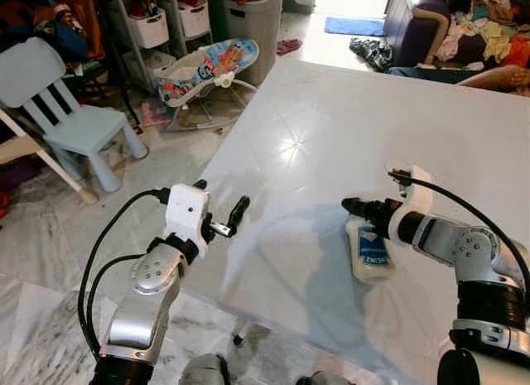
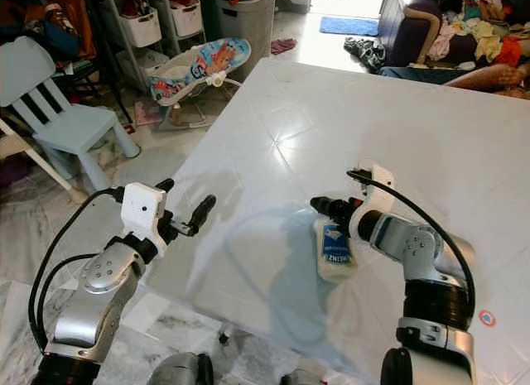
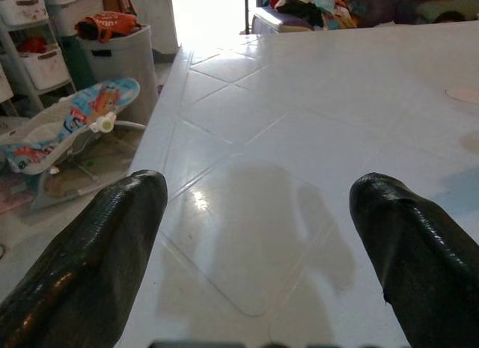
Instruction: Restocking fridge
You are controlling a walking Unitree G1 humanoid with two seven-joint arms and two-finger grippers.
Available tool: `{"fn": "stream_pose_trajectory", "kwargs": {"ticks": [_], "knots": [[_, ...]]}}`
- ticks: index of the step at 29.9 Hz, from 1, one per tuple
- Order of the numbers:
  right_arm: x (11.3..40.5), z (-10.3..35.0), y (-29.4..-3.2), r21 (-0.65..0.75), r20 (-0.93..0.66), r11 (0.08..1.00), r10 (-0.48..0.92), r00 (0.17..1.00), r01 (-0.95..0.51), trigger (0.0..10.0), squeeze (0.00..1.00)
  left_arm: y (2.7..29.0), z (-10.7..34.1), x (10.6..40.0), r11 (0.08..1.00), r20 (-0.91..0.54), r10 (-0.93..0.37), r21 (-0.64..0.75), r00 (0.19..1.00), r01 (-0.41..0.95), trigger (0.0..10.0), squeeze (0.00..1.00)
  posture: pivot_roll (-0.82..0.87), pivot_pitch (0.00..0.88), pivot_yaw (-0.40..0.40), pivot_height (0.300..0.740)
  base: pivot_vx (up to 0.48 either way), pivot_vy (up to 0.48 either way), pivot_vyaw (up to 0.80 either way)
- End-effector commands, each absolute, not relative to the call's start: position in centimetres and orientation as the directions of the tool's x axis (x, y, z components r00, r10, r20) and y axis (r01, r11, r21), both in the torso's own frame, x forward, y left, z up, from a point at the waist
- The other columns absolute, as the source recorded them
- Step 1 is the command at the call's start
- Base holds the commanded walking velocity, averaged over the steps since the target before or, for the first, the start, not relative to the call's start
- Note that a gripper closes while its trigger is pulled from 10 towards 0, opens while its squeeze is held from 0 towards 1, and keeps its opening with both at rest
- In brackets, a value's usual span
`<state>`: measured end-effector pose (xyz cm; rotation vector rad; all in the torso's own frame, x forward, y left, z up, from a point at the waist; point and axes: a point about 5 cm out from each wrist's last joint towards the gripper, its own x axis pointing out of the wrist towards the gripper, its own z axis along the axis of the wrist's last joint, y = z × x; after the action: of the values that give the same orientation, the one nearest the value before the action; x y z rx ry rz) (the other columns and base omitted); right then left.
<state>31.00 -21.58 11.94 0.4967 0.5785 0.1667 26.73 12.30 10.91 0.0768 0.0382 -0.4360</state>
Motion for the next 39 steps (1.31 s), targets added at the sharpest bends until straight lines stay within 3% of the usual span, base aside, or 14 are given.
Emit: {"fn": "stream_pose_trajectory", "kwargs": {"ticks": [1, 7, 9, 11, 13, 14, 15, 16, 17, 18, 19, 20, 30, 39], "knots": [[31.8, 13.4, -22.3, 0.41, -0.411, 0.912, 0.179, 0.894, 0.006, 0.0, 0.0, 12.3, 11.4, 26.9, 0.906, -0.036, -0.415, 0.08, 0.909, 0.417, 10.0, 0.0, -0.02, 0.031, 0.019, 0.74, 0.0, 0.0, 0.0], [33.1, 17.7, -21.8, 0.303, -0.184, 0.953, 0.074, 0.98, -0.015, 0.0, 0.0, 12.5, 11.5, 27.1, 0.913, -0.025, -0.4, 0.081, 0.916, 0.4, 10.0, 0.0, -0.01, 0.013, 0.019, 0.74, 0.0, 0.0, 0.0], [33.3, 20.0, -20.8, 0.194, -0.045, 0.979, 0.069, 0.997, -0.059, 0.0, 0.0, 12.6, 11.7, 27.4, 0.921, -0.011, -0.381, 0.084, 0.925, 0.38, 10.0, 0.0, -0.01, 0.0, 0.018, 0.74, 0.0, 0.0, 0.0], [33.3, 20.5, -20.4, 0.143, 0.008, 0.987, 0.071, 0.997, -0.072, 1.1, 0.0, 12.7, 11.8, 27.6, 0.93, -0.002, -0.358, 0.092, 0.934, 0.357, 10.0, 0.0, -0.02, 0.0, 0.016, 0.74, 0.0, 0.0, 0.0], [32.8, 21.0, -19.9, -0.012, 0.113, 0.997, 0.079, 0.991, -0.078, 2.5, 0.0, 12.9, 12.0, 28.0, 0.943, 0.014, -0.323, 0.093, 0.946, 0.32, 10.0, 0.0, -0.02, 0.0, 0.013, 0.74, 0.0, 0.0, 0.0], [32.7, 21.0, -19.7, -0.053, 0.129, 0.996, 0.083, 0.988, -0.077, 2.5, 0.0, 13.1, 12.0, 28.1, 0.948, 0.018, -0.306, 0.097, 0.952, 0.303, 10.0, 0.0, -0.01, 0.0, 0.011, 0.74, 0.0, 0.0, 0.0], [32.3, 20.9, -19.6, -0.13, 0.18, 0.99, 0.074, 0.981, -0.051, 3.5, 0.0, 13.4, 12.1, 28.4, 0.962, 0.03, -0.26, 0.096, 0.965, 0.256, 10.0, 0.0, -0.02, 0.0, 0.01, 0.74, 0.0, 0.0, 0.0], [32.3, 20.9, -19.6, -0.13, 0.18, 0.99, 0.074, 0.981, -0.051, 3.5, 0.0, 13.4, 12.1, 28.4, 0.962, 0.03, -0.26, 0.096, 0.965, 0.256, 10.0, 0.0, -0.02, 0.0, 0.01, 0.74, 0.0, 0.0, 0.0], [31.9, 20.7, -19.3, -0.214, 0.219, 0.976, 0.084, 0.972, -0.036, 6.5, 0.0, 13.8, 12.2, 28.6, 0.973, 0.039, -0.219, 0.087, 0.975, 0.215, 10.0, 0.0, -0.02, 0.0, 0.012, 0.74, 0.0, 0.0, 0.0], [31.7, 20.5, -19.1, -0.249, 0.228, 0.968, 0.095, 0.969, -0.036, 6.5, 0.0, 13.9, 12.2, 28.7, 0.976, 0.042, -0.204, 0.083, 0.978, 0.2, 10.0, 0.0, -0.02, 0.0, 0.012, 0.74, 0.0, 0.0, 0.0], [31.6, 20.2, -19.1, -0.268, 0.233, 0.963, 0.091, 0.968, -0.027, 9.6, 0.0, 14.0, 12.2, 28.8, 0.979, 0.044, -0.19, 0.079, 0.981, 0.186, 10.0, 0.0, -0.02, 0.0, 0.011, 0.74, 0.0, 0.0, 0.0], [31.4, 19.8, -19.1, -0.283, 0.237, 0.959, 0.088, 0.968, -0.018, 10.0, 0.0, 14.1, 12.2, 28.9, 0.982, 0.045, -0.179, 0.074, 0.983, 0.175, 10.0, 0.0, -0.02, 0.0, 0.011, 0.74, 0.0, 0.0, 0.0], [29.7, 17.5, -17.2, -0.462, 0.302, 0.886, 0.202, 0.932, -0.042, 10.0, 0.0, 15.2, 12.5, 29.2, 0.994, 0.08, -0.069, 0.084, 0.994, 0.063, 10.0, 0.0, -0.01, 0.0, 0.013, 0.74, 0.0, 0.0, 0.0], [30.2, 17.1, -16.8, -0.423, 0.322, 0.904, 0.214, 0.922, -0.062, 10.0, 0.0, 15.2, 12.7, 29.5, 0.996, 0.101, -0.041, 0.087, 0.994, 0.032, 10.0, 0.0, -0.01, 0.0, 0.017, 0.74, 0.0, 0.0, 0.0]]}}
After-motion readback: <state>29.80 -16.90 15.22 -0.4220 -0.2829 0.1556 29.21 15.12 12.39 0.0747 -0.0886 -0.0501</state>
